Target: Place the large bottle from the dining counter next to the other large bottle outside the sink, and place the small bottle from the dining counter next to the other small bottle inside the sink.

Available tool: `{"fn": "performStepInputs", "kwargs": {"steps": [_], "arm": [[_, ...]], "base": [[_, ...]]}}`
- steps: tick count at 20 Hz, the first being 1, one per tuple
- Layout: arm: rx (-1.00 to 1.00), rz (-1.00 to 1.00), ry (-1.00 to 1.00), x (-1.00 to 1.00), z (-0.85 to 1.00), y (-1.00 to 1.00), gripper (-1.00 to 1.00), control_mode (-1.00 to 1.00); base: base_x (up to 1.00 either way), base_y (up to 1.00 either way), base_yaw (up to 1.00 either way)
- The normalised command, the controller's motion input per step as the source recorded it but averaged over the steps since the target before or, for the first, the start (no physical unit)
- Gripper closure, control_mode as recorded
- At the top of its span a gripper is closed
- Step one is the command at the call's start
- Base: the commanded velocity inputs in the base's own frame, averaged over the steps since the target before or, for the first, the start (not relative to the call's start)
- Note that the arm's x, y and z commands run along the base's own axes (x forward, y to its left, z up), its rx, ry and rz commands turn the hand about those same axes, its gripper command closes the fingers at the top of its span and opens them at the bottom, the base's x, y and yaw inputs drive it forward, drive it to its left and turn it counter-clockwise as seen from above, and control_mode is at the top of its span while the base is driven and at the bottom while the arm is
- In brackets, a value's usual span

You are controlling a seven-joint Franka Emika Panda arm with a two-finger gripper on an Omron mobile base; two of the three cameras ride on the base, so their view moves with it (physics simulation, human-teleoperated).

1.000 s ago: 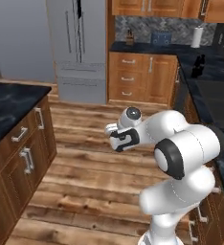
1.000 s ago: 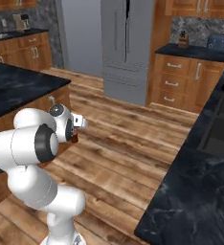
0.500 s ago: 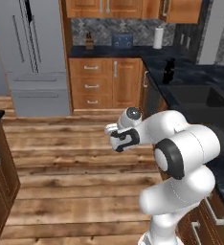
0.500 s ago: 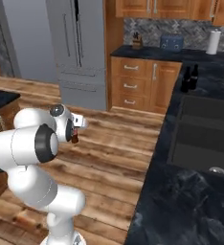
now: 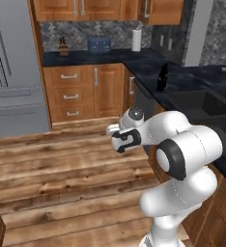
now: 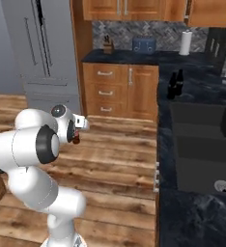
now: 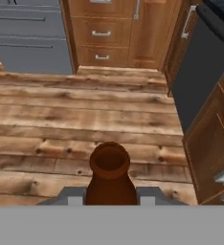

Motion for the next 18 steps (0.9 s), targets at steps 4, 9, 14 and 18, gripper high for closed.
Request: {"fn": "performStepInputs", "kwargs": {"steps": [4,9,14,18], "arm": [[0.0,0.0,0.0,0.0,0.0,0.0,1.0,1.0],[0.0,0.0,0.0,0.0,0.0,0.0,1.0,1.0],[0.0,0.0,0.0,0.0,0.0,0.0,1.0,1.0],[0.0,0.0,0.0,0.0,0.0,0.0,1.0,1.0]], "base": [[0.62,0.51,-0.38],[0.61,0.52,-0.4],[0.45,0.48,-0.41],[0.26,0.49,-0.43]]}}
